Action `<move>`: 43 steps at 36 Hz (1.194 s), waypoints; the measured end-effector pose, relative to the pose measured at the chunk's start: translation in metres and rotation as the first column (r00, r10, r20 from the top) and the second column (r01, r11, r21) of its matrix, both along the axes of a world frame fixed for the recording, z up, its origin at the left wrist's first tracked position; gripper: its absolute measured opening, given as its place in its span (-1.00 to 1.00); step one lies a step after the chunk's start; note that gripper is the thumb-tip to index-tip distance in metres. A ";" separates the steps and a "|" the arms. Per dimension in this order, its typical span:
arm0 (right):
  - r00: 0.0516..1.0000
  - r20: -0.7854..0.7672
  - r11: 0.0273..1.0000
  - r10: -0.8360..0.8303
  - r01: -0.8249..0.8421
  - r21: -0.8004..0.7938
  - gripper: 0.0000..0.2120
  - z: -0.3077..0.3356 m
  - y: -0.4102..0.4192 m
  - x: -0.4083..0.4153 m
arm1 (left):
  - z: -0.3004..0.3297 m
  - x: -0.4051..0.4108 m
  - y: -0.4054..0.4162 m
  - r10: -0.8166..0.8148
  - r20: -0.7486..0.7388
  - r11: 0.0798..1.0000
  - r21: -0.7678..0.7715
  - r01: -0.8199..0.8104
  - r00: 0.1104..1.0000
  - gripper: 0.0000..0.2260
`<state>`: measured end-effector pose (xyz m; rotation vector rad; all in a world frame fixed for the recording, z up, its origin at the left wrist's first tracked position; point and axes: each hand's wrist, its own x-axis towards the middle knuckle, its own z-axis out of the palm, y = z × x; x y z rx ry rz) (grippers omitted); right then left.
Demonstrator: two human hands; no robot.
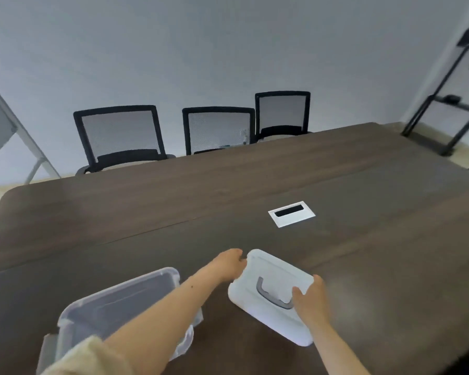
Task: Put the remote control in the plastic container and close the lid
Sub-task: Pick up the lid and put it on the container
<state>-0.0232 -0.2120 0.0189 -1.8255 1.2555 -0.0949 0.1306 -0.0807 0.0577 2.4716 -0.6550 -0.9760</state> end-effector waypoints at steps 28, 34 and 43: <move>0.973 0.176 0.979 -0.149 0.120 0.165 -0.51 0.005 -0.023 0.001 | -0.015 0.001 -0.004 0.261 0.117 0.965 -0.006 -0.262 0.958 -0.71; 0.954 0.298 0.996 -0.010 -0.017 0.087 -0.35 0.061 -0.007 0.047 | 0.045 0.022 0.049 0.429 0.247 0.897 -0.228 -0.378 0.869 -0.76; 0.886 0.379 0.949 0.268 -0.311 0.057 -0.33 0.106 0.090 0.111 | 0.099 0.029 0.191 0.662 0.328 0.748 -0.353 -0.562 0.674 -0.71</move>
